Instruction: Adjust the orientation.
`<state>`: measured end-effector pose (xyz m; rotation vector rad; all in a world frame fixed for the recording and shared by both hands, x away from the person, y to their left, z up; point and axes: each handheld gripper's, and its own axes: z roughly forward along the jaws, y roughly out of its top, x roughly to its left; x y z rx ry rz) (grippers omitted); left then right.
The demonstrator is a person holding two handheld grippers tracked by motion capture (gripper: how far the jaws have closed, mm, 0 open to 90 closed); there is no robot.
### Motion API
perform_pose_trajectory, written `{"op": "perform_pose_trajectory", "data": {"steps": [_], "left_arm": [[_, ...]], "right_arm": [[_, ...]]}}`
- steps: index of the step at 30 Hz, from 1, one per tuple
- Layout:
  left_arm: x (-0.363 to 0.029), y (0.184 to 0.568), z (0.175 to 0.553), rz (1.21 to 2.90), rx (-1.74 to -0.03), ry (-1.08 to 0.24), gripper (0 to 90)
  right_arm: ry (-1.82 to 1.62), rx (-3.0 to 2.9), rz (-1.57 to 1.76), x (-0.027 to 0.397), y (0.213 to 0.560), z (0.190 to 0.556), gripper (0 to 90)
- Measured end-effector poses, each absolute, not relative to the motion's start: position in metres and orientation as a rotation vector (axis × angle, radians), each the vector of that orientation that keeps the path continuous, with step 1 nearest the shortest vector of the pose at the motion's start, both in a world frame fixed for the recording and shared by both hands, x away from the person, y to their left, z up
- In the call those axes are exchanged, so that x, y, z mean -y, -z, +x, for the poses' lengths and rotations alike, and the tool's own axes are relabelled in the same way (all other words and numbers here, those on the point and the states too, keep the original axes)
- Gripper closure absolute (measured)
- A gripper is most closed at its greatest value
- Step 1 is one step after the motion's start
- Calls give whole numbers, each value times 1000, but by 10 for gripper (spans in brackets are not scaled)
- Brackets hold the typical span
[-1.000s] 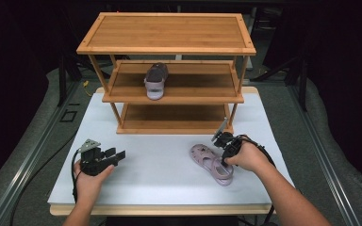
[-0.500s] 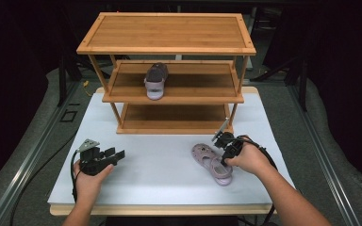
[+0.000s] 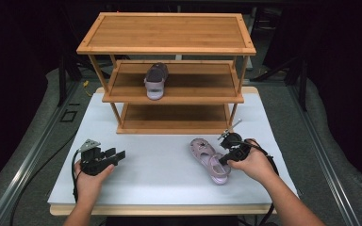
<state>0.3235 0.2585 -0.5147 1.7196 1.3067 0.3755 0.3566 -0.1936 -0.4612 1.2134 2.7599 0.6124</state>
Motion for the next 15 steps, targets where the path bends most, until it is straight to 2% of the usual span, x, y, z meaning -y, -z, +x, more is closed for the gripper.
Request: {"op": "perform_pose_trajectory", "data": {"steps": [15], "left_arm": [[-262, 516, 322, 1702, -1317, -422, 477]], "right_arm": [[-1175, -2302, 1250, 203, 437, 323, 830]]}}
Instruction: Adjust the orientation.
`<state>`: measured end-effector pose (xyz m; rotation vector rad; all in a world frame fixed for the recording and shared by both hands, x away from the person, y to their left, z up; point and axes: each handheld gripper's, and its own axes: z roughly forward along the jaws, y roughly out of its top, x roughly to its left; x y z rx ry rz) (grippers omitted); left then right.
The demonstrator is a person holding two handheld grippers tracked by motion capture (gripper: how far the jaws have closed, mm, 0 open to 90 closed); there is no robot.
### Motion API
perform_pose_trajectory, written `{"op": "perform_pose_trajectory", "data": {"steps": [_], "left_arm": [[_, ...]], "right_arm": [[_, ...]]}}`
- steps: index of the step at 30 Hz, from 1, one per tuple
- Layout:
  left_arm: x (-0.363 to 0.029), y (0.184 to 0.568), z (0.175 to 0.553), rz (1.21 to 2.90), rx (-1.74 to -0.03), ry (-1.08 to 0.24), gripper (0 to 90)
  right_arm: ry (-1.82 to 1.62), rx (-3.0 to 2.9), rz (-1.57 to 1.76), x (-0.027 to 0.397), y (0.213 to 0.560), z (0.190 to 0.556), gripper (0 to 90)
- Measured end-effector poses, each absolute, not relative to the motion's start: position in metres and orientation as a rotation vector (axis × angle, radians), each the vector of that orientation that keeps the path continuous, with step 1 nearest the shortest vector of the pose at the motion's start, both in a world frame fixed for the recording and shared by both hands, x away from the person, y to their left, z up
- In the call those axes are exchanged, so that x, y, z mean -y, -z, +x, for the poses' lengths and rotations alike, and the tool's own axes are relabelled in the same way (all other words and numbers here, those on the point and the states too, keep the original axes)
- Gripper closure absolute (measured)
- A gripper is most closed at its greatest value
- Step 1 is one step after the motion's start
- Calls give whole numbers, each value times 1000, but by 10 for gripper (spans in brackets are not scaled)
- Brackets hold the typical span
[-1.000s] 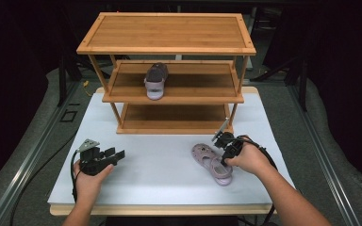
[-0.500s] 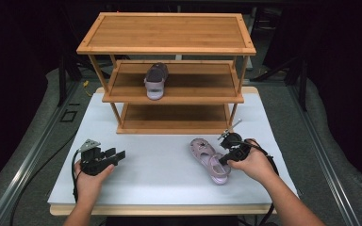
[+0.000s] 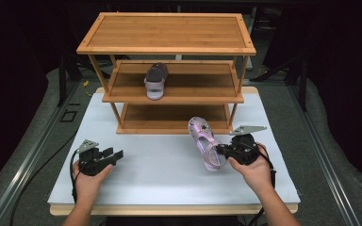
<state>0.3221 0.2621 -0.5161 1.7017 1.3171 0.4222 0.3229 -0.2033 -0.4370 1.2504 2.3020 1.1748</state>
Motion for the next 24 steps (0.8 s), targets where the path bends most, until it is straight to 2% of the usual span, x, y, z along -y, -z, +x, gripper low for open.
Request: {"op": "perform_pose_trajectory", "data": {"steps": [14, 24], "left_arm": [[-260, 519, 323, 1709, -1319, -430, 477], [-260, 519, 322, 1711, -1316, -441, 475]], "right_arm": [[-1443, -1969, 1214, 187, 422, 313, 831], [-1445, -1957, 1202, 176, 409, 324, 831]]}}
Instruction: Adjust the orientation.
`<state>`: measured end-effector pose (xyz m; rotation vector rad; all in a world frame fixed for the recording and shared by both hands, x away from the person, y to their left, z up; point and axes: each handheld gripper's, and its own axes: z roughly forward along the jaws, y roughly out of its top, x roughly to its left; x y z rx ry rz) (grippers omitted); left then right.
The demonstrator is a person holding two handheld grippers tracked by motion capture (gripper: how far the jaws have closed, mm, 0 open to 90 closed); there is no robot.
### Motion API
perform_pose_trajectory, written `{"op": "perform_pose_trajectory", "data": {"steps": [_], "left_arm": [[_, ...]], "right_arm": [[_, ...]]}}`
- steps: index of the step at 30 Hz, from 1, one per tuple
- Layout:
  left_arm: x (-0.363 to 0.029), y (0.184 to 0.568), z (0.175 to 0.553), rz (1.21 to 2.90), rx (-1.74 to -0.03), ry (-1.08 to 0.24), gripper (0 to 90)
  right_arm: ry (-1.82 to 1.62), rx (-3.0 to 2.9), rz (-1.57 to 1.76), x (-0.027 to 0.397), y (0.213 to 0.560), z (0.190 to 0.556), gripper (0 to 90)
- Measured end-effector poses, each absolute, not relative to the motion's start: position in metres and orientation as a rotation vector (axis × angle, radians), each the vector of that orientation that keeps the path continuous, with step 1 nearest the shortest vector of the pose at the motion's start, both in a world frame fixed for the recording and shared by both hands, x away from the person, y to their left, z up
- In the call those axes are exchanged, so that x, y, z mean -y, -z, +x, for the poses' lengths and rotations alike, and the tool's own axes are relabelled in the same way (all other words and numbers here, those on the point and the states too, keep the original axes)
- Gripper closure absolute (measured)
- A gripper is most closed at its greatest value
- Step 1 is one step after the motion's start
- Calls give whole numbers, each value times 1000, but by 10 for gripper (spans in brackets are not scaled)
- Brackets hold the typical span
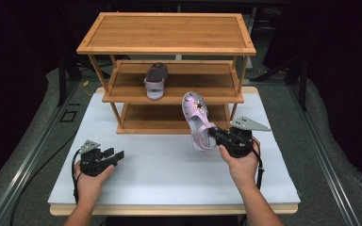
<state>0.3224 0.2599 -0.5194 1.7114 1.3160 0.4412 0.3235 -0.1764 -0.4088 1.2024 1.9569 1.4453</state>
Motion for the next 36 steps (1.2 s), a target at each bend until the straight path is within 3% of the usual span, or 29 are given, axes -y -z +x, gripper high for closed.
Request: {"op": "perform_pose_trajectory", "data": {"steps": [15, 36], "left_arm": [[-256, 515, 321, 1752, -1297, -541, 436], [-259, 520, 324, 1747, -1298, -472, 445]], "right_arm": [[-1383, -1977, 1243, 158, 373, 367, 831], [-1382, -1775, 1482, 129, 344, 453, 831]]}}
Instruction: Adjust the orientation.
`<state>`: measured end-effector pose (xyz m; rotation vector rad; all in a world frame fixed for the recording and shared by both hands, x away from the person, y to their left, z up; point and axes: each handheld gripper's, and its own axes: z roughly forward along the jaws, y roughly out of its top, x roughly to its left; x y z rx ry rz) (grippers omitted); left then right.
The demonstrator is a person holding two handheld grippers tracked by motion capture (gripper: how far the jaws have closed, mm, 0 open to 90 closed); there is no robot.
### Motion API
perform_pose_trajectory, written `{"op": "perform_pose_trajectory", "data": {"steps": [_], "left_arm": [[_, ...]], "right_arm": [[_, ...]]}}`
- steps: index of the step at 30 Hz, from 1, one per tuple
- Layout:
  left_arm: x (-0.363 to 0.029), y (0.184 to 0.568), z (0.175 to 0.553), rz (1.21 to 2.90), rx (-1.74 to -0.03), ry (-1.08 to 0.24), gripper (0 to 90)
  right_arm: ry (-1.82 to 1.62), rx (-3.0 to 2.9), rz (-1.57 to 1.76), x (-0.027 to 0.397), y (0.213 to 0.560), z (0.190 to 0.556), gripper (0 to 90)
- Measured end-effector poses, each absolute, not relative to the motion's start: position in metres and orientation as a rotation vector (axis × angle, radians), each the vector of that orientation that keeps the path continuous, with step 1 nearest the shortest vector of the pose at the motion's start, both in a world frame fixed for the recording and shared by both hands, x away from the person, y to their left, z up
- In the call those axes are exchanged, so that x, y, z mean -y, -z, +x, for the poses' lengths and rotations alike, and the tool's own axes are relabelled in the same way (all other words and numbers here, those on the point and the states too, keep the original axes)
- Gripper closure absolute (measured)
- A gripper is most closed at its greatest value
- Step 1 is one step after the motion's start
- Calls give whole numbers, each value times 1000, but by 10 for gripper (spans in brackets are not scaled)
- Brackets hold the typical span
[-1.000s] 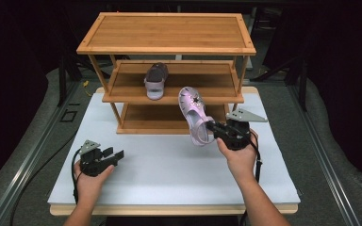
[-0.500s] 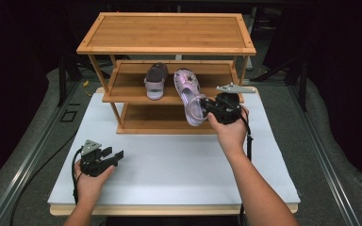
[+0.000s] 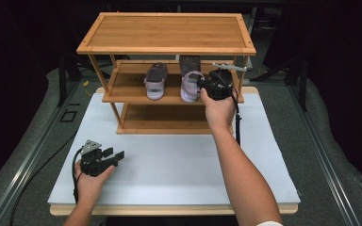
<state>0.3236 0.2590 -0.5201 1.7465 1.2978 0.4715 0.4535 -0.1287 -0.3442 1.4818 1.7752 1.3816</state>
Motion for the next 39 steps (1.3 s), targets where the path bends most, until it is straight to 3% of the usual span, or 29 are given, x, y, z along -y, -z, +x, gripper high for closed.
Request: {"op": "perform_pose_trajectory", "data": {"steps": [30, 34, 39], "left_arm": [[-261, 523, 326, 1752, -1309, -452, 445], [-261, 523, 326, 1753, -1307, -453, 445], [-261, 523, 326, 1753, -1307, -451, 445]], "right_arm": [[-1244, -1753, 1567, 108, 355, 494, 816], [-1262, -1754, 1575, 106, 355, 495, 771], [-1339, -1734, 1559, 108, 355, 495, 630]]}}
